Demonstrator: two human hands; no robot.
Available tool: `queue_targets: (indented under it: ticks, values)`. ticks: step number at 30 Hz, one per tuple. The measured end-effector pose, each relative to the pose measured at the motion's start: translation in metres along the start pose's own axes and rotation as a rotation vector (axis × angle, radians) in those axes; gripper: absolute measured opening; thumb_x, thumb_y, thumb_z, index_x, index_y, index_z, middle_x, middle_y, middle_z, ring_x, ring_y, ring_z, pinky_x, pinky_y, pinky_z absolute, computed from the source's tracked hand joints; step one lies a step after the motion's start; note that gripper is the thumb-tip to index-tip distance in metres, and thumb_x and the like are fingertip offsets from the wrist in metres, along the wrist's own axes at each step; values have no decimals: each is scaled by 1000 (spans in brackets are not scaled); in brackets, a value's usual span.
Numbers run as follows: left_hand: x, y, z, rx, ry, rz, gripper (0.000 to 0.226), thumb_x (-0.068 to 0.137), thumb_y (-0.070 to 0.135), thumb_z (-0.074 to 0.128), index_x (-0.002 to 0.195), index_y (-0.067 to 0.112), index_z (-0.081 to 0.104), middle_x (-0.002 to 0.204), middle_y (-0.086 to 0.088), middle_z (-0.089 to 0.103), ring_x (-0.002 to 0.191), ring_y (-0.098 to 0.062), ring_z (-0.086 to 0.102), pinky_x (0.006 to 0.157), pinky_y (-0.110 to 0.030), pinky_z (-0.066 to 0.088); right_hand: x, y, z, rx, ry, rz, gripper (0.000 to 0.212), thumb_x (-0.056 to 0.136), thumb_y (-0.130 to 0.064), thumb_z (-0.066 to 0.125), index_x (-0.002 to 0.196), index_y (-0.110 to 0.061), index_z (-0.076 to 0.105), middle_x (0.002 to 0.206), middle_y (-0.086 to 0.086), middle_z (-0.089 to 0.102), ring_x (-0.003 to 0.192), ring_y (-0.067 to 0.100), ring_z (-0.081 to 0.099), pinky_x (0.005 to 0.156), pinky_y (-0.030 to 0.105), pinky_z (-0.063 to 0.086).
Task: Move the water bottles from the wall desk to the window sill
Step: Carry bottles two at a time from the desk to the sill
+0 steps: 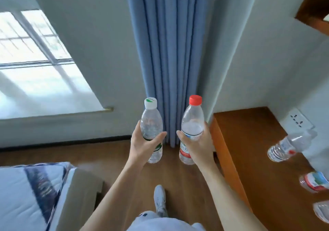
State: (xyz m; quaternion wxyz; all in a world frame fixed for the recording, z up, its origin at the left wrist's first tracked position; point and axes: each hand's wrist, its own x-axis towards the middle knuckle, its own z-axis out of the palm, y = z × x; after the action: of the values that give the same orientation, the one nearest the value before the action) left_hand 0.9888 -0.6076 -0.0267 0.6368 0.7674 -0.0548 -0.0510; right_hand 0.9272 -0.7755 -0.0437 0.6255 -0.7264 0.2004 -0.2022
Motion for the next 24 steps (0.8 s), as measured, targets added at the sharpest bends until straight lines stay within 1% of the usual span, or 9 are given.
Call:
queue_targets:
  ticks: [3, 5, 7, 10, 13, 15, 19, 22, 24]
  values:
    - [-6, -5, -50, -5, 165, -20, 39, 69, 22, 88, 97, 26, 62, 87, 6, 70, 83, -11, 69, 78, -33, 57, -1, -13, 50, -10, -124, -14, 51, 63, -49, 79, 106, -36, 55, 100, -14, 68, 95, 2, 65, 83, 26, 53]
    - [-9, -10, -80, -22, 260, -25, 39, 69, 20, 89, 97, 24, 62, 87, 6, 70, 83, -10, 69, 78, -32, 56, -3, -19, 85, -12, -200, -30, 57, 60, -53, 77, 109, -33, 56, 102, -15, 67, 96, 2, 64, 83, 24, 52]
    - [-10, -18, -109, -31, 335, -43, 39, 69, 20, 89, 97, 25, 62, 88, 4, 70, 85, -13, 70, 81, -38, 58, -4, -22, 118, -12, -279, -38, 62, 59, -56, 76, 113, -31, 56, 105, -16, 67, 100, 2, 64, 85, 25, 52]
    - [-4, -33, -150, -33, 428, -73, 41, 67, 30, 89, 97, 37, 61, 92, 4, 71, 90, -18, 70, 86, -48, 58, -2, -25, 167, -9, -376, -44, 61, 60, -53, 76, 113, -31, 55, 106, -17, 65, 100, -1, 62, 84, 20, 50]
    - [14, -49, -188, -29, 521, -103, 45, 64, 39, 88, 99, 40, 61, 94, 6, 71, 92, -17, 70, 85, -51, 58, 10, -27, 218, -11, -443, -56, 62, 60, -52, 78, 113, -30, 55, 105, -16, 65, 100, 1, 62, 87, 26, 53]
    - [33, -58, -212, -23, 560, -110, 47, 62, 43, 88, 100, 39, 60, 93, 7, 70, 91, -15, 70, 84, -51, 58, 21, -30, 254, -19, -489, -67, 62, 59, -55, 76, 113, -32, 55, 105, -16, 65, 100, 3, 62, 88, 30, 54]
    - [84, -71, -266, -22, 639, -114, 51, 61, 46, 86, 103, 43, 57, 96, 8, 69, 92, -11, 69, 85, -46, 59, 53, -42, 334, -63, -569, -106, 64, 57, -60, 73, 112, -35, 53, 104, -21, 61, 98, -1, 60, 82, 23, 52]
    - [125, -80, -312, -40, 698, -117, 53, 58, 50, 85, 103, 43, 58, 96, 8, 69, 93, -13, 70, 86, -48, 58, 80, -54, 394, -89, -611, -143, 60, 65, -48, 82, 114, -32, 53, 105, -21, 60, 99, 0, 60, 78, 16, 50]
    - [149, -82, -338, -47, 726, -109, 49, 57, 50, 85, 99, 49, 57, 95, 11, 69, 92, -10, 69, 86, -46, 59, 95, -62, 429, -106, -635, -163, 56, 72, -37, 86, 115, -34, 50, 105, -21, 57, 99, 1, 59, 75, 8, 48]
